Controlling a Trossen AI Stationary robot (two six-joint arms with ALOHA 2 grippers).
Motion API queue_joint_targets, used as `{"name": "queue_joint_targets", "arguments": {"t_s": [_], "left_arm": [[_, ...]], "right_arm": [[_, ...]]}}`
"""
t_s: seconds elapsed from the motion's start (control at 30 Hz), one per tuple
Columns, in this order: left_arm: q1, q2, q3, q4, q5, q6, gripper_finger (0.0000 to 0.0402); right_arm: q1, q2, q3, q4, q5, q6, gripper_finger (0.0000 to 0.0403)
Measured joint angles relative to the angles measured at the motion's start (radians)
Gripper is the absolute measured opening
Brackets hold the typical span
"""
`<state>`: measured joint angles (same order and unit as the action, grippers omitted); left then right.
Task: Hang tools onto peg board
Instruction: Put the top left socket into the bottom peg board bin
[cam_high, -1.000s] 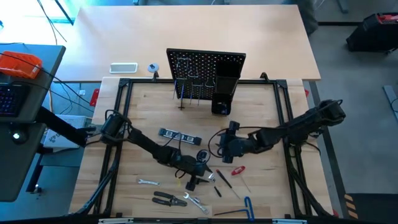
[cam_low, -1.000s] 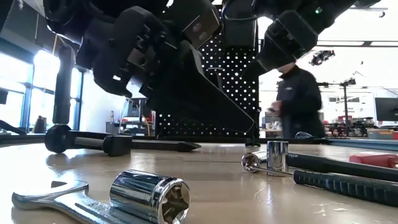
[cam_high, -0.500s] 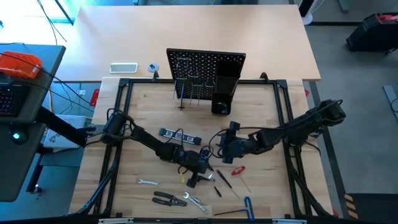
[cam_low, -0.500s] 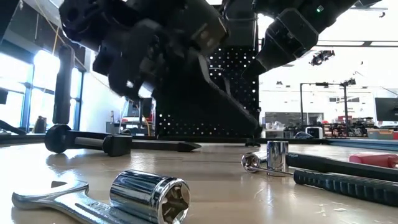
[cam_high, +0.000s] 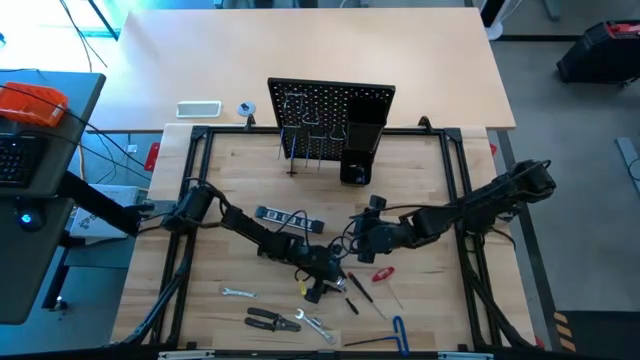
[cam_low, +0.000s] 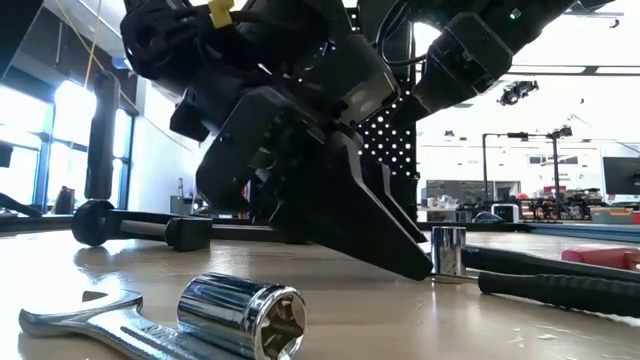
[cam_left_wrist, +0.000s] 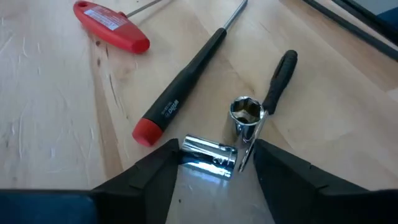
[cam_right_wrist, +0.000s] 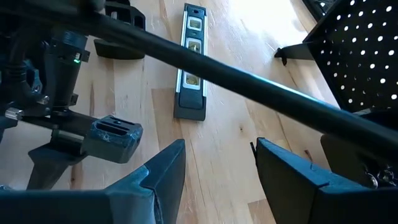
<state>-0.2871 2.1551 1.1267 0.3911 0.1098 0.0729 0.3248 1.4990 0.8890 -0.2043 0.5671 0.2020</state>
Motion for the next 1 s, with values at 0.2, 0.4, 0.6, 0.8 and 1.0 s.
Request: {"name": "queue_joint_targets", "arguments": {"t_s": [0.2, 0.4, 0.6, 0.8, 1.0], "left_arm": [[0.001, 0.0, 0.0, 0.0, -0.007, 0.026, 0.0138], [0.001, 0.0, -0.001, 0.0, -0.003, 0.033, 0.0097], [0.001, 0.0, -0.001, -0.005, -0.004, 0.032, 0.0107], [0.003, -0.003, -0.002, -0.014, 0.012, 0.026, 0.0102], [0.015, -0.041, -0.005, -0.08, 0.028, 0.021, 0.0103]], "right_arm": [[0.001, 0.0, 0.0, 0.0, 0.001, 0.0, 0.0188], [0.002, 0.0, 0.0, 0.0, 0.005, 0.0, 0.0188], [0.002, 0.0, 0.0, -0.001, 0.005, 0.006, 0.0188], [0.011, 0.0, 0.0, -0.002, 0.005, 0.005, 0.0188], [0.025, 0.0, 0.0, -0.02, 0.002, 0.0, 0.0188]]}}
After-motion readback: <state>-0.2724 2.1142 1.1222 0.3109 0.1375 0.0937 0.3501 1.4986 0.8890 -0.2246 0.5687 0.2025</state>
